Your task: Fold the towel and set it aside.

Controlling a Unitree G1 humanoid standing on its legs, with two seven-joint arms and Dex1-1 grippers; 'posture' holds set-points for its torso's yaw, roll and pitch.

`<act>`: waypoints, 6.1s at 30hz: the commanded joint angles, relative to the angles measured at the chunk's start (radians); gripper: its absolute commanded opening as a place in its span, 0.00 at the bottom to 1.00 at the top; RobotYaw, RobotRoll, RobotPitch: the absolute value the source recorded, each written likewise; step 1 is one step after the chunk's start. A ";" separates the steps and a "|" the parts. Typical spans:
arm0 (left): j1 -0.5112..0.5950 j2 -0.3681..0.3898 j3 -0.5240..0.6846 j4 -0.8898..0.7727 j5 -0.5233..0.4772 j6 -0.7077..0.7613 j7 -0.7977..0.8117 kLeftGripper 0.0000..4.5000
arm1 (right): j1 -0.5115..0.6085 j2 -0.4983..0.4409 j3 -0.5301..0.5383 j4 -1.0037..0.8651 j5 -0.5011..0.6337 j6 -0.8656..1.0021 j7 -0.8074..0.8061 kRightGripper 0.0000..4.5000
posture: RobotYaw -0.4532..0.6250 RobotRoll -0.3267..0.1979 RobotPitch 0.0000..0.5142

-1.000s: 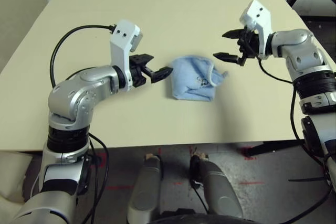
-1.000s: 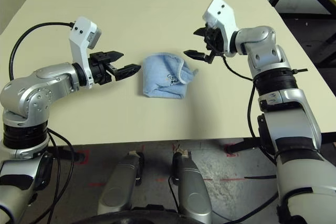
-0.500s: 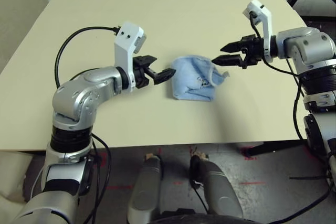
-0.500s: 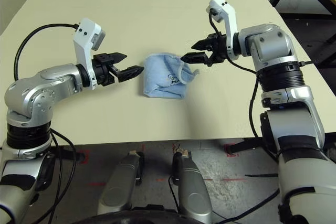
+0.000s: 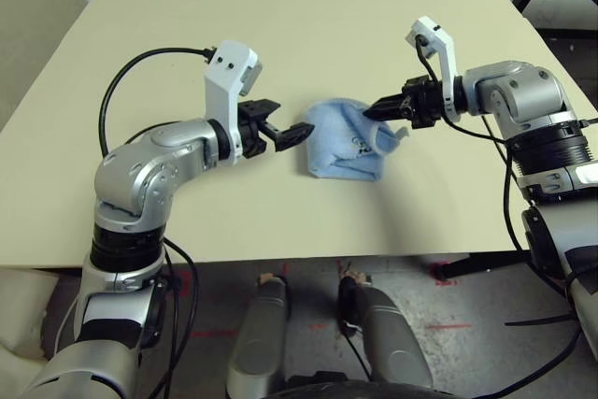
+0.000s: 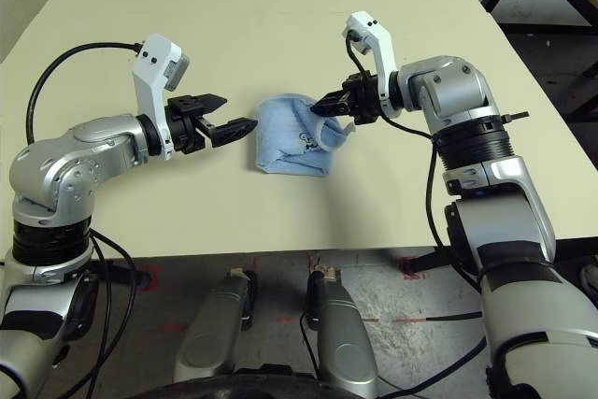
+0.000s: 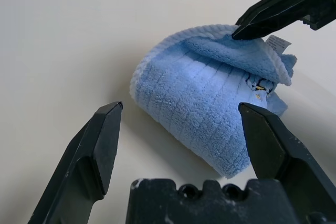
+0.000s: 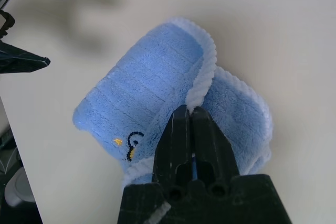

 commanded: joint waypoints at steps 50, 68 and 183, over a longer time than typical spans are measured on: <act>-0.082 -0.089 -0.003 0.065 0.003 -0.108 -0.019 0.53 | -0.165 0.010 -0.230 0.509 0.022 -0.679 0.283 0.86 | 0.59 0.62 0.31; -0.038 -0.116 -0.372 0.270 0.188 -0.295 -0.178 0.00 | 0.075 0.048 -0.056 0.275 -0.082 -0.558 0.196 0.01 | 0.57 0.62 0.32; 0.243 0.283 -0.016 0.126 0.103 -0.719 -0.563 1.00 | 0.039 -0.161 -0.932 0.769 0.408 -0.391 -0.878 0.00 | 0.58 0.62 0.31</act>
